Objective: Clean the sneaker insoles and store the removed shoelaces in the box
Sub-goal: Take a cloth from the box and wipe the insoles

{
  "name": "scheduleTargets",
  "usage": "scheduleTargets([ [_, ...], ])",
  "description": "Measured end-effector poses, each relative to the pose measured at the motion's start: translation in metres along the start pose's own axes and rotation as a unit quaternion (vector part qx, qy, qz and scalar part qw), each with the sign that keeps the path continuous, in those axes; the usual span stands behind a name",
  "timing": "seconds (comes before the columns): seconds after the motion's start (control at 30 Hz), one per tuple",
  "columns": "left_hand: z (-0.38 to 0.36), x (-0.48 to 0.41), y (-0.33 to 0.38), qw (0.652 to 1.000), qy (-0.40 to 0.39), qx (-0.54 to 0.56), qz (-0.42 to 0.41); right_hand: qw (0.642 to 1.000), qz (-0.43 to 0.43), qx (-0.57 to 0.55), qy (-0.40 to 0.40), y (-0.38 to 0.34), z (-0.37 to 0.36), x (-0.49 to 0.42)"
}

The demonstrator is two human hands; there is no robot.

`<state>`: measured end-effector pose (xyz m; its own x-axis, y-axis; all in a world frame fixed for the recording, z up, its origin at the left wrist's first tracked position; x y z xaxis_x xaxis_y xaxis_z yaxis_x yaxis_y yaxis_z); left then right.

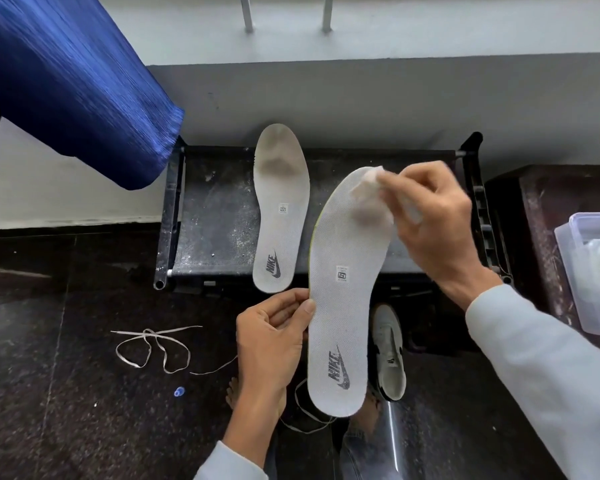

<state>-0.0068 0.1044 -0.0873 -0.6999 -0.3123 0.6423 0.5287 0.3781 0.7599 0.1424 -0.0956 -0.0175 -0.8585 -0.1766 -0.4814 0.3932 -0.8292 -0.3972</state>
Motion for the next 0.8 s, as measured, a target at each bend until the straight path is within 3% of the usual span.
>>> scheduleTargets([
  [0.07,-0.002,-0.001,0.0,1.0,-0.003,0.005,0.002,0.996,0.058,-0.01,-0.061,-0.013,-0.012,0.009],
  [0.1,-0.003,-0.001,0.001,1.0,-0.005,0.007,0.003,0.996,0.034,-0.017,-0.079,-0.007,-0.017,0.009],
  [0.2,-0.003,-0.001,0.001,1.0,-0.004,0.008,0.002,0.994,-0.108,0.01,-0.033,0.028,-0.012,-0.004],
  [0.27,-0.002,-0.002,0.002,1.0,0.001,0.01,0.001,0.992,-0.113,0.046,0.011,0.032,-0.002,-0.012],
  [0.33,-0.002,-0.004,0.002,1.0,0.004,0.011,0.001,0.995,-0.096,0.022,0.003,0.018,-0.002,-0.011],
  [0.6,-0.006,-0.012,0.008,0.999,0.02,0.035,-0.002,0.964,0.046,-0.062,-0.255,-0.076,-0.008,0.079],
  [0.73,-0.001,-0.017,0.01,0.999,0.03,0.037,-0.008,0.905,0.087,-0.113,-0.401,-0.098,0.003,0.124],
  [0.8,0.001,-0.019,0.011,0.999,0.036,0.037,-0.01,0.881,0.096,-0.161,-0.434,-0.1,0.011,0.121],
])
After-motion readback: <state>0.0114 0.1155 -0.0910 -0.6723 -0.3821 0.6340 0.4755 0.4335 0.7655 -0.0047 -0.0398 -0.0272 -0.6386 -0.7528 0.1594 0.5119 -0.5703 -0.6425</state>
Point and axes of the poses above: each hand's wrist, its own x-axis away from the middle knuckle, its own z-axis out of the back of the hand, y = z × x, the point moved 7 cm from there along -x, towards the middle knuckle, and after that the axes turned 6 degrees about x, right-handed, at the moved point
